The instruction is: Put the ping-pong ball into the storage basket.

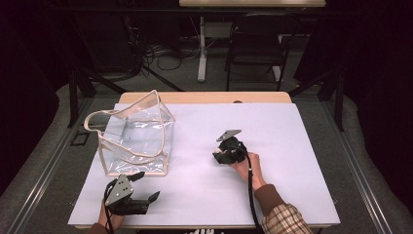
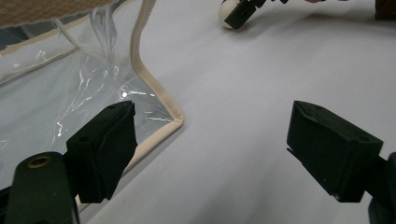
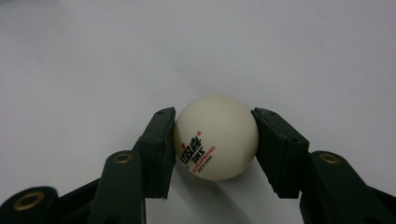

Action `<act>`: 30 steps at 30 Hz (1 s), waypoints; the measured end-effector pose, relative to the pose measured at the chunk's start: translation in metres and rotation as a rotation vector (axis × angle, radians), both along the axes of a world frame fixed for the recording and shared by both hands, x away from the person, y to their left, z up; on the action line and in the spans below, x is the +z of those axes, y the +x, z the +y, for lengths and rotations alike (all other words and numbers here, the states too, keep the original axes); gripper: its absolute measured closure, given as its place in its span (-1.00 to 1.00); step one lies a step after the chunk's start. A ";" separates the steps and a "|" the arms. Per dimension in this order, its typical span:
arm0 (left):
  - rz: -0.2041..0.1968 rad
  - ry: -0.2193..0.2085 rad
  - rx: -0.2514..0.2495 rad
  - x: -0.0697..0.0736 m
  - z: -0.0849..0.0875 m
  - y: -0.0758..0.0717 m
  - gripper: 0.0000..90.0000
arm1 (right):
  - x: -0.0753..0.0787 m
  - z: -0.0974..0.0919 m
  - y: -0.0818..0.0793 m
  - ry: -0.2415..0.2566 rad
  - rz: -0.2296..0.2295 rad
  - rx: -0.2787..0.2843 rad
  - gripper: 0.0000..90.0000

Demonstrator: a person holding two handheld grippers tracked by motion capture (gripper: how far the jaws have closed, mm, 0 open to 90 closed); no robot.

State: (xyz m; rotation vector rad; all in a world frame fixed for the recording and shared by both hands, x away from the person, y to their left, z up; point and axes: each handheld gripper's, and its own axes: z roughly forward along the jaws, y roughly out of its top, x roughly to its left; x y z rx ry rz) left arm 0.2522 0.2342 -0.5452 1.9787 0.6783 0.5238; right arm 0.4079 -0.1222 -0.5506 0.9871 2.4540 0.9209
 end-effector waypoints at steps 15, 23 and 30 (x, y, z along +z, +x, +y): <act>-0.001 0.001 0.001 0.000 0.000 0.000 -0.64 | 0.012 -0.003 -0.004 0.007 -0.031 -0.003 0.12; -0.002 -0.002 0.002 0.000 0.000 0.000 -0.64 | 0.023 -0.005 -0.006 0.015 -0.052 -0.004 0.12; -0.001 -0.001 0.002 0.000 0.000 0.000 -0.64 | 0.035 -0.005 -0.010 0.018 -0.065 0.004 0.12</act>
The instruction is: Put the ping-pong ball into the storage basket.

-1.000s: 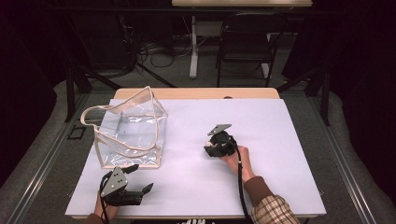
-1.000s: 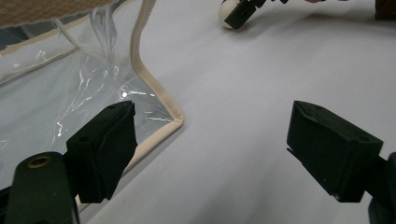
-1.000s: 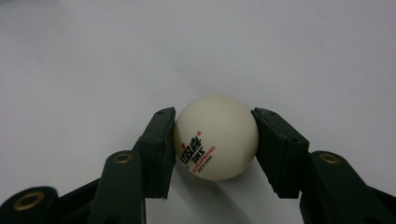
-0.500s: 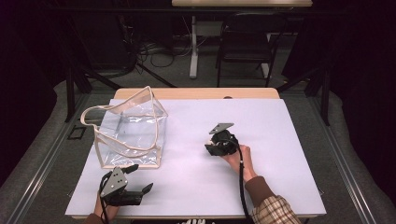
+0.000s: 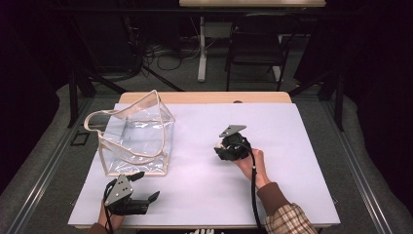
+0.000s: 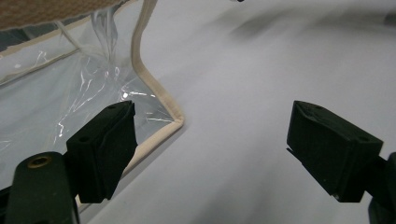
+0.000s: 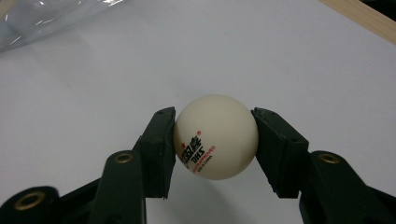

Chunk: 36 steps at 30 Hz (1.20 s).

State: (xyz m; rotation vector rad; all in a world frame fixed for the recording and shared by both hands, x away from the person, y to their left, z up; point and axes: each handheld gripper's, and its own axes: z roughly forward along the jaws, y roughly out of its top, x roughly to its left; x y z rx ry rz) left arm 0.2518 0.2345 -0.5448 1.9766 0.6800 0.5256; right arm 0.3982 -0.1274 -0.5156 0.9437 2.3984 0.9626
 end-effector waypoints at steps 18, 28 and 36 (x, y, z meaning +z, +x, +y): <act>-0.002 -0.001 0.001 0.000 0.000 0.000 -0.64 | 0.026 -0.003 -0.009 -0.007 -0.041 0.013 0.12; -0.002 -0.002 0.000 0.000 0.000 0.000 -0.64 | 0.034 -0.003 -0.011 -0.011 -0.056 0.022 0.12; -0.003 -0.003 0.001 0.000 0.000 0.000 -0.64 | 0.043 -0.005 -0.012 -0.019 -0.068 0.025 0.12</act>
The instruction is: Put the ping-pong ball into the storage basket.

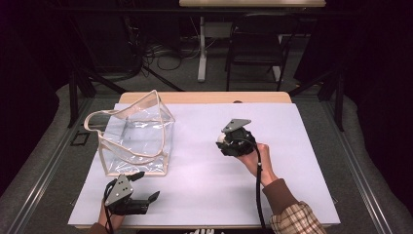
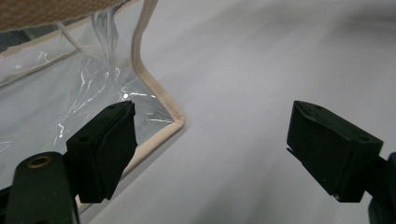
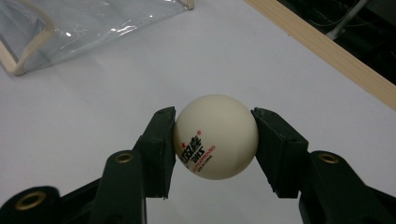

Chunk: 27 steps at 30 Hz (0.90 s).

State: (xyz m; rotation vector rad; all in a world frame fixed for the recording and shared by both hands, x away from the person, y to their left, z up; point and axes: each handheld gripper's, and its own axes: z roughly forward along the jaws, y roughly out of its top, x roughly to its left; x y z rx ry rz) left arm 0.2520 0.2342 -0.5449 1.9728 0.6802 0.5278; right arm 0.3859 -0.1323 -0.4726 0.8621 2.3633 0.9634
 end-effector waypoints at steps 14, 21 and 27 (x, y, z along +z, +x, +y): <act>-0.003 -0.001 -0.002 0.000 0.000 0.000 -0.64 | 0.013 0.001 -0.005 -0.007 -0.018 0.009 0.13; -0.003 -0.002 -0.002 0.000 0.000 0.000 -0.64 | 0.020 0.000 -0.005 -0.002 -0.024 0.013 0.13; -0.003 -0.001 -0.003 0.000 0.000 0.000 -0.64 | 0.025 0.000 -0.005 -0.003 -0.027 0.015 0.13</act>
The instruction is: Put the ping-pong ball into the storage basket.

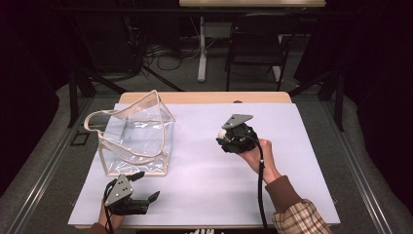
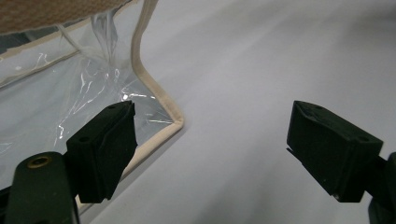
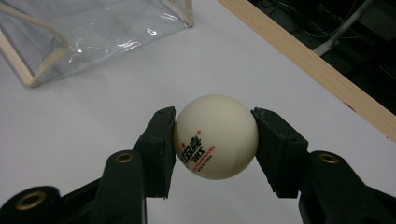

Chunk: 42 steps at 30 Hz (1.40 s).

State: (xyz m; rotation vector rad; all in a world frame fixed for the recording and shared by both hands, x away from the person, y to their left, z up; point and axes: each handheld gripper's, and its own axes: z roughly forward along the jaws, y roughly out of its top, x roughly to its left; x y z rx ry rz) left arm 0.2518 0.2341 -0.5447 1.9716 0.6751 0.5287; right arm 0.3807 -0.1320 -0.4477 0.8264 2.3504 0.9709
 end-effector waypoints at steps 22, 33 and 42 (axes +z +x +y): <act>0.000 -0.001 -0.003 0.000 0.000 0.000 -0.64 | 0.021 0.002 0.000 0.007 -0.033 -0.003 0.13; -0.001 -0.002 -0.003 0.000 0.000 0.000 -0.64 | 0.034 0.002 -0.001 0.006 -0.052 -0.001 0.13; -0.002 -0.001 -0.004 0.000 0.000 0.000 -0.64 | 0.041 0.004 0.000 0.004 -0.060 0.001 0.13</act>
